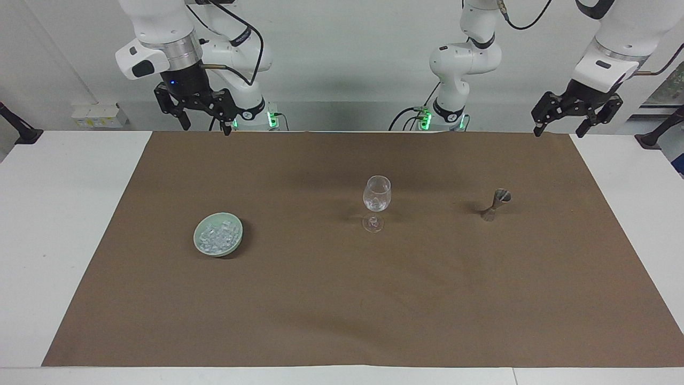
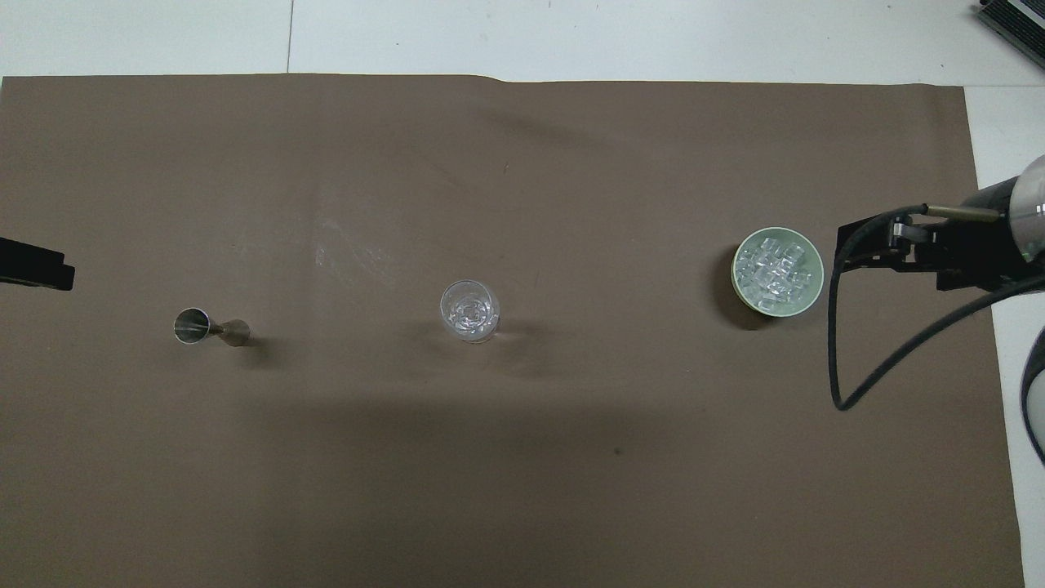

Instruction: Pour wine and add ice with both arms

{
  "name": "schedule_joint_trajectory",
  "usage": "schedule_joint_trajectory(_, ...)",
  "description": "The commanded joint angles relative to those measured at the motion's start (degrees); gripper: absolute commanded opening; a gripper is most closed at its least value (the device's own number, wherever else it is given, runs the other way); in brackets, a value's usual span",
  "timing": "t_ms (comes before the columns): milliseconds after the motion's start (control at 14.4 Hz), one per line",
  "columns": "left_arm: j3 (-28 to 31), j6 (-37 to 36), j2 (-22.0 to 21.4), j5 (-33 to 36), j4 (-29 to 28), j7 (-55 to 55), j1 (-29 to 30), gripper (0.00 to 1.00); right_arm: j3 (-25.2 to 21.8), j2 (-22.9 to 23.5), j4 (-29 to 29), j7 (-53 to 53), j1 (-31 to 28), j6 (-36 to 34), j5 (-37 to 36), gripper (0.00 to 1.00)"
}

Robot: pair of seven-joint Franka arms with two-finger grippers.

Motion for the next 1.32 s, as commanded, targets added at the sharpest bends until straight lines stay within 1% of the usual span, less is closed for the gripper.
schedule_joint_trajectory(0,0.5,0.7,-0.7,0.7,-0.8,0.9,-0.3,1.00,-2.1,-1.6,1.0,-2.0,-0.4,-3.6,1.0,1.00)
schedule_joint_trajectory(139,0.5,0.6,-0.6,0.7,-0.8,0.9,-0.3,1.00,-2.6,-1.6,1.2,-3.3,-0.1,-5.8,0.4,1.00)
schedule_joint_trajectory(278,0.5,0.6,-0.6,0.7,-0.8,0.9,-0.4,1.00,-6.0,-1.6,2.1,-6.7,3.2,-6.6,0.2,1.00)
schedule_joint_trajectory(347,0.5,0.6,-0.6,0.7,-0.9,0.9,-0.4,1.00,-6.7,-1.6,2.1,-6.8,3.8,-6.7,0.1,1.00)
schedule_joint_trajectory(1250,0.5,0.8,-0.6,0.7,-0.8,0.9,-0.2,1.00,-6.4,-2.3,1.1,-6.7,4.1,-6.5,0.2,1.00)
